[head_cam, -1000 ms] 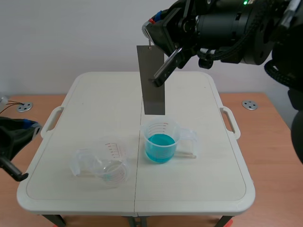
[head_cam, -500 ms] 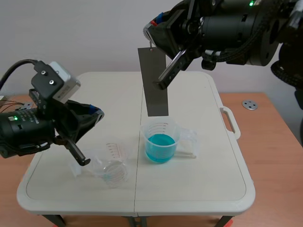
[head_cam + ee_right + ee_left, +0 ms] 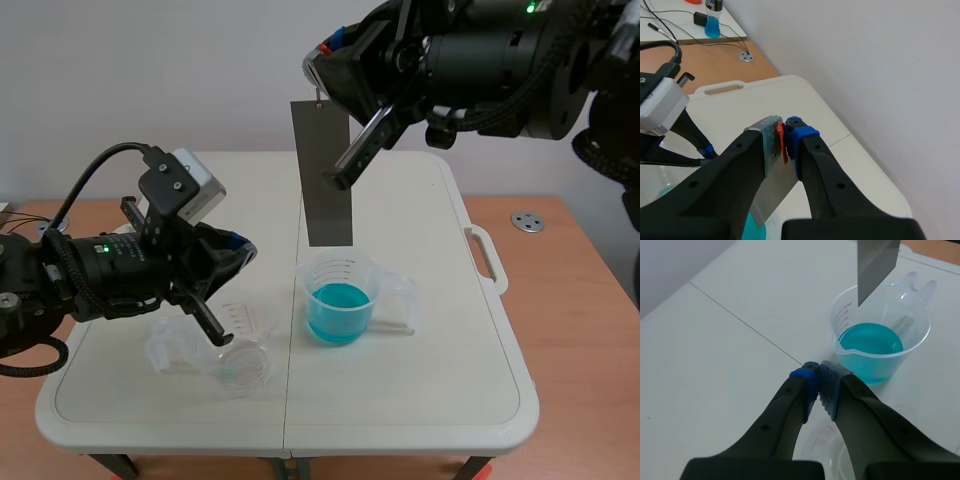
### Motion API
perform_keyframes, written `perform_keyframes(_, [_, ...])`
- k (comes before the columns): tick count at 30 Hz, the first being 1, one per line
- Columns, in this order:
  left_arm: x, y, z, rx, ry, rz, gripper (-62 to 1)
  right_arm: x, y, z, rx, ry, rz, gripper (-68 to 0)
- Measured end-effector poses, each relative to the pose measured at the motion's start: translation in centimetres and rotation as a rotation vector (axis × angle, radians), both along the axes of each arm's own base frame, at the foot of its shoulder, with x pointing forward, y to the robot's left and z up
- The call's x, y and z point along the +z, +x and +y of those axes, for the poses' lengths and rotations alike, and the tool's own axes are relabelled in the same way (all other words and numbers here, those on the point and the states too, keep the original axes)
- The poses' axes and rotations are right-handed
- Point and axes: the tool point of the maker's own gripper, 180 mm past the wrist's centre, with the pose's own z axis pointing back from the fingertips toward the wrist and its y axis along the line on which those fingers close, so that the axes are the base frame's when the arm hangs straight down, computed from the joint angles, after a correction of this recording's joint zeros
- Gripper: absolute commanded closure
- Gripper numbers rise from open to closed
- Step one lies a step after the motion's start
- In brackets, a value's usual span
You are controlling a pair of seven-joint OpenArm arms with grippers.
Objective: Hold the metal plate by the orange handle, dip it into the blue solution, take it out and point at it, then put the plate back in the beaker on the left.
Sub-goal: 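Point at the plate with the left hand, then lower the plate into the blue solution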
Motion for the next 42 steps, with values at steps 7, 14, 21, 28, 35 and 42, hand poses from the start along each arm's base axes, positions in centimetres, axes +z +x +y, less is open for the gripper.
perform_keyframes(7, [0.0, 1.0, 0.0, 0.007, -0.012, -0.007, -1.5, 0.0, 0.0, 0.0, 0.0, -0.001, 0.0, -1.5])
perform_keyframes(14, [0.1, 1.0, -0.3, 0.001, -0.013, -0.01, -1.5, 0.0, 0.0, 0.0, 0.0, -0.001, 0.0, -1.5])
perform_keyframes(21, [0.1, 1.0, -0.2, 0.001, -0.013, -0.009, -1.5, 0.0, 0.0, 0.0, 0.0, -0.001, 0.0, -1.5])
perform_keyframes(28, [0.6, 1.7, 0.5, 0.047, -0.017, -0.047, -1.5, 0.0, 0.0, 0.0, -0.002, -0.004, 0.0, -1.5])
perform_keyframes(35, [1.3, 0.6, 5.8, 0.105, 0.045, -0.096, -1.5, -0.2, 0.1, -0.1, -0.007, -0.012, 0.007, -1.5])
perform_keyframes(42, [0.8, -3.5, 14.0, 0.197, 0.151, -0.05, -1.5, -0.5, 0.1, -0.2, -0.01, -0.019, 0.014, -1.5])
